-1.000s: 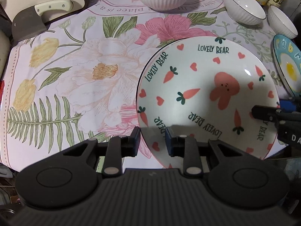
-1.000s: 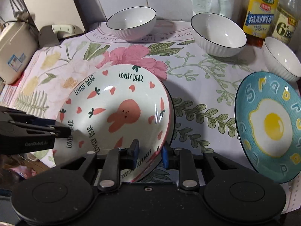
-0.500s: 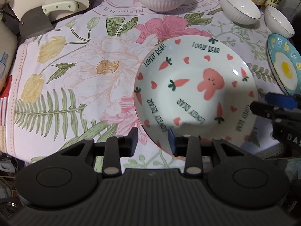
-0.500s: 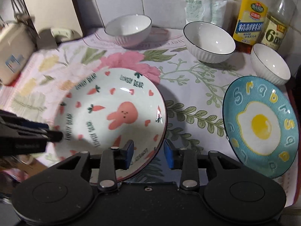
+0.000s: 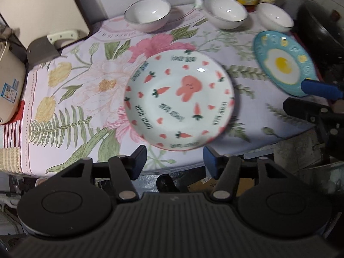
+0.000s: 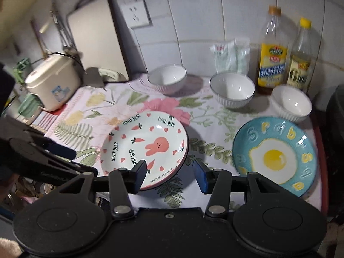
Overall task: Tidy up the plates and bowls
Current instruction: 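Open both tools and pull back from the stacked plates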
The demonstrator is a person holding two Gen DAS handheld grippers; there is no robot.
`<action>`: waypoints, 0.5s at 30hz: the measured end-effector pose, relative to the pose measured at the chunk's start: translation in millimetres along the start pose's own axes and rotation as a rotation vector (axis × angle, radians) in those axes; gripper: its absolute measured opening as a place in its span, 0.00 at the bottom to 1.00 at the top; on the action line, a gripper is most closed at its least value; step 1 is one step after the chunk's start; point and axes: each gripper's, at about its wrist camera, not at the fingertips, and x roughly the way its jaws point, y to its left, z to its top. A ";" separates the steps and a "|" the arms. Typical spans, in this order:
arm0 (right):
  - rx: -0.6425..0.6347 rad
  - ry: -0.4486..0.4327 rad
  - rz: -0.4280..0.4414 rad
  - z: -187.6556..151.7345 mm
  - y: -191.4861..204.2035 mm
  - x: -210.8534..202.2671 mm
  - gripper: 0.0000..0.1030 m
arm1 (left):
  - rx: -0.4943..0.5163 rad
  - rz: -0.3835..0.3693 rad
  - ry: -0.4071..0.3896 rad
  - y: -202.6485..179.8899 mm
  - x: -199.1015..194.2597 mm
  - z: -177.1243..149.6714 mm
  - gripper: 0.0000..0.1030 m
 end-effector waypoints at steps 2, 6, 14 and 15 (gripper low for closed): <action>-0.019 -0.028 -0.002 -2.9 -4.6 -17.3 0.53 | 0.004 -0.005 -0.014 -10.6 -11.1 -2.5 0.59; -0.050 -0.079 -0.004 -9.9 -13.8 -48.7 0.62 | 0.007 -0.012 -0.038 -30.9 -28.3 -8.0 0.61; -0.111 -0.146 -0.042 -28.0 -29.5 -86.6 0.67 | -0.001 -0.049 -0.111 -62.6 -50.3 -15.2 0.62; -0.115 -0.157 -0.048 -30.4 -31.6 -88.7 0.67 | -0.004 -0.054 -0.123 -65.1 -51.9 -15.3 0.62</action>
